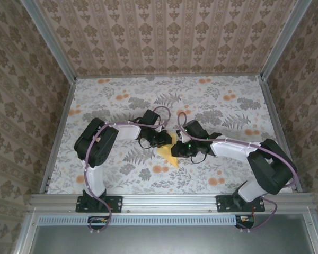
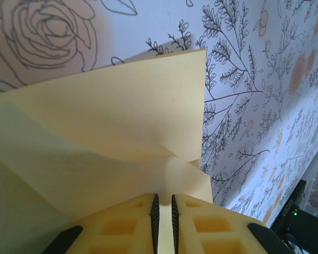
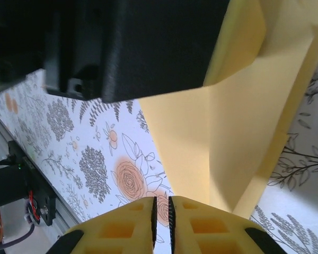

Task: Fold a paper plane with a square sheet of paper (fold left side to right side)
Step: Fourth fold the wing at the center of the table.

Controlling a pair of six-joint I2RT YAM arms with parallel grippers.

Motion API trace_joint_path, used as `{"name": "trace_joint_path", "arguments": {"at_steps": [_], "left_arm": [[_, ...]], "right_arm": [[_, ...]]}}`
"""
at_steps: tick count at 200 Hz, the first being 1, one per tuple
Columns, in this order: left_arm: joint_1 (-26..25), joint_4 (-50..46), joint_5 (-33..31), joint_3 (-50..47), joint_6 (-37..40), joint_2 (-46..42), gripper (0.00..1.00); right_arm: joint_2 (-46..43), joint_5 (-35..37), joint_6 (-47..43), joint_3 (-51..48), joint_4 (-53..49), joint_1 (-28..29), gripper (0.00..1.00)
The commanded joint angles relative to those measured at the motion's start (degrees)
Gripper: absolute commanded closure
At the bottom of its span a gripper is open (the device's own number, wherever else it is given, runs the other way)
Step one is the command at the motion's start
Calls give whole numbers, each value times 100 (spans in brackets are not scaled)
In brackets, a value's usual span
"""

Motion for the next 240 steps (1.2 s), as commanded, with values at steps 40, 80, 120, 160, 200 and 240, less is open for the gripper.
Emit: {"name": "trace_joint_path", "arguments": {"at_steps": [40,80,120,160,200,240], "left_arm": [[-53,-406,-365,-224,100,88,82],[-51,-415,-371,-212,109,88,82],[-50,-437,-367,-204,114,97,82],[-50,-468,-376,-176,126,94,82],[-48,-485,-389,-168,138,106,82],[-40,-496,-389,-162,140,111,83]], "right_arm": [[524,-159,90,75,55,82,84],[629,-17,-81,108,-357,112,84],[727,212,-260,197,-789,196,83],[755,404,-409,302,-1133,273,82],[771,499,-565,365,-1464,336,82],[780,518,-639,364,-1701,406,82]]}}
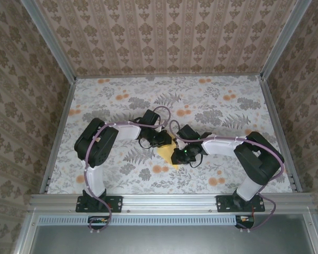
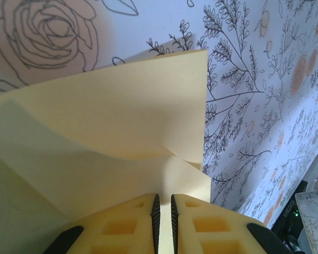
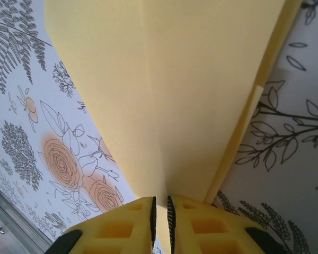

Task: Fold a paper plane with a square sheet of paper (fold left side to right side)
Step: Fourth fold the wing at the center of the table.

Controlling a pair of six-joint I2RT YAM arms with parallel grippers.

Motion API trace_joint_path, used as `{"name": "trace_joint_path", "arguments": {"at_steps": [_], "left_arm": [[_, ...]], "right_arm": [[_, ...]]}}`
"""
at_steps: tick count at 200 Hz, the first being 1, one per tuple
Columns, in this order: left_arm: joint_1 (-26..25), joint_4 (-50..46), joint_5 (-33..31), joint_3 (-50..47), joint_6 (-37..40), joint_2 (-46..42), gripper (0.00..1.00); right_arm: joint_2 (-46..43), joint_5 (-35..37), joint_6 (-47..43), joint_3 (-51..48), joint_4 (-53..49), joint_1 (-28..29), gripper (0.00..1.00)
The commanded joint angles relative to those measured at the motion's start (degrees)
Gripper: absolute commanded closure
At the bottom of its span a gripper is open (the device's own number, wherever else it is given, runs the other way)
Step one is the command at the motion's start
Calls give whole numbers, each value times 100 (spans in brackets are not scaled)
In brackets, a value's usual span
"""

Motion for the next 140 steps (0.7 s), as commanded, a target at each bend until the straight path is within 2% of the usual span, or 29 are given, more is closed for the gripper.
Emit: {"name": "trace_joint_path", "arguments": {"at_steps": [1,79,140], "left_arm": [[-34,-493,-349,-163,138,113,83],[-27,-505,-368,-164,147,110,83],[-26,-499,-364,-182,149,110,83]], "right_arm": [[141,116,-172,30,-701,85,82],[98,230,-290,82,-1309,281,83],[98,313,-313,74,-1518,394,90]]}}
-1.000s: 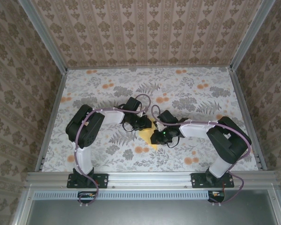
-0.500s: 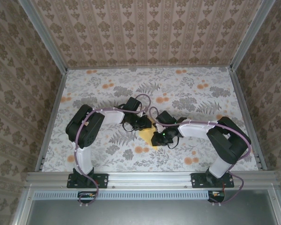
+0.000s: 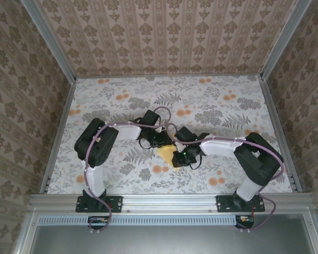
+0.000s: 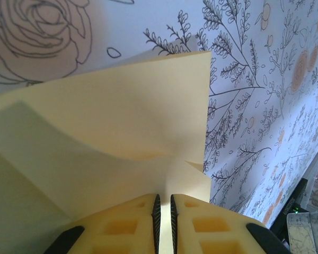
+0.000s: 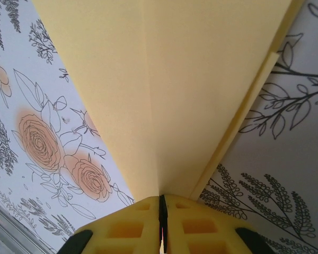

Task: Fold a paper plane with a square sheet of paper (fold left side to right side)
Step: Fourth fold the wing at the center of the table.

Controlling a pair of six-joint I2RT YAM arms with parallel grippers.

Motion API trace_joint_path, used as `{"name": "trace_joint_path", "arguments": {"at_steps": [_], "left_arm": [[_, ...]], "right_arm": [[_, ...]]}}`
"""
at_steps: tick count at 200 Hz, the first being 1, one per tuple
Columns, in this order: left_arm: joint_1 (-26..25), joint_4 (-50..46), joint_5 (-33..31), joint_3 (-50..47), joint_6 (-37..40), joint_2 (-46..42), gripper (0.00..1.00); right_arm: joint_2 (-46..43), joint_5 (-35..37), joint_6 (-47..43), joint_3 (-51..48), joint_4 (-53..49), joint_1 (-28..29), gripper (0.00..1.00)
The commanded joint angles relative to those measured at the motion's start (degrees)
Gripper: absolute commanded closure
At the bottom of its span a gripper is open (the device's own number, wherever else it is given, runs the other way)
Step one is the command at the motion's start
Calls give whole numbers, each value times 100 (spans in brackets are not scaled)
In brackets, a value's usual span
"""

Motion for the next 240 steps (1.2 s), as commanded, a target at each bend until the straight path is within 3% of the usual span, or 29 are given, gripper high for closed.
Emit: {"name": "trace_joint_path", "arguments": {"at_steps": [1,240], "left_arm": [[-17,-460,-377,-186,148,112,83],[-9,-457,-397,-186,140,105,83]], "right_arm": [[98,16,-64,-88,-938,156,90],[-224,53,24,-233,-1239,348,90]]}}
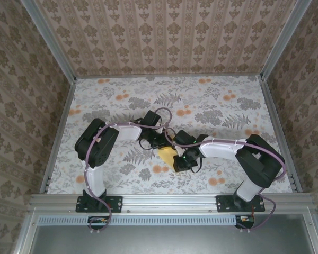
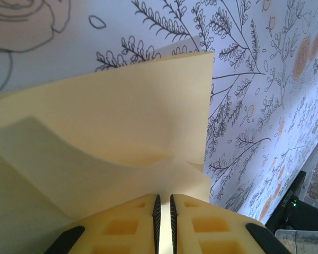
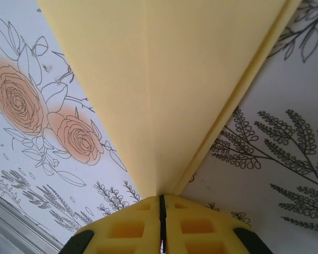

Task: Fold a paper plane with a square sheet of paper (fold left side to right side)
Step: Fourth fold the wing at the center of the table.

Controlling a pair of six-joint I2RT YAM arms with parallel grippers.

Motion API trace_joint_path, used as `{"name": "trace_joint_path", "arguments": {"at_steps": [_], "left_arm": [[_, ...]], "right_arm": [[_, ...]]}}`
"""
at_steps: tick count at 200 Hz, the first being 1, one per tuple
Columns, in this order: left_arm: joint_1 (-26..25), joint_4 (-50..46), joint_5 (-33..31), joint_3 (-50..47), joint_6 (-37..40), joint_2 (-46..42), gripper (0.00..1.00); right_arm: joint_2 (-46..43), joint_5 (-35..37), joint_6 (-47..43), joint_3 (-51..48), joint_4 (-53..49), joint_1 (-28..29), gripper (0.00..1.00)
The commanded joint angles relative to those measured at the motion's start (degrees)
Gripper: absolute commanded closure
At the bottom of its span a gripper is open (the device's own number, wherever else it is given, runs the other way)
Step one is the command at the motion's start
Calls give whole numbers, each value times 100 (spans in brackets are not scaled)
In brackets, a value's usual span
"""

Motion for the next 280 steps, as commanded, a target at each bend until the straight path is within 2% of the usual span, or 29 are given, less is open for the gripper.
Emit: {"name": "trace_joint_path", "arguments": {"at_steps": [1,46,94,126,151,203,246,280], "left_arm": [[50,-366,-488,-188,143,106,83],[43,-364,-481,-187,134,78,83],[24,-358,-475,-167,120,61,83],[21,-358,-469,-155,115,70,83],[12,-349,-461,-148,112,71,83],[-2,-348,-460,-154,113,36,83],[28,-407,-452,-102,167,-90,83],[127,-506,-502,-53,319,-323,80]], "right_arm": [[-97,-49,43,-224,-706,86,90],[-713,-65,231,-348,-474,-29,87],[-1543,-462,704,-821,849,-400,82],[-1439,-607,1121,-926,2032,-506,82],[-869,-616,1201,-782,2408,-562,82],[-126,-597,1171,-668,2429,-621,84],[127,-260,1033,-688,1885,-626,85],[222,-3,921,-710,1411,-634,92]]}}
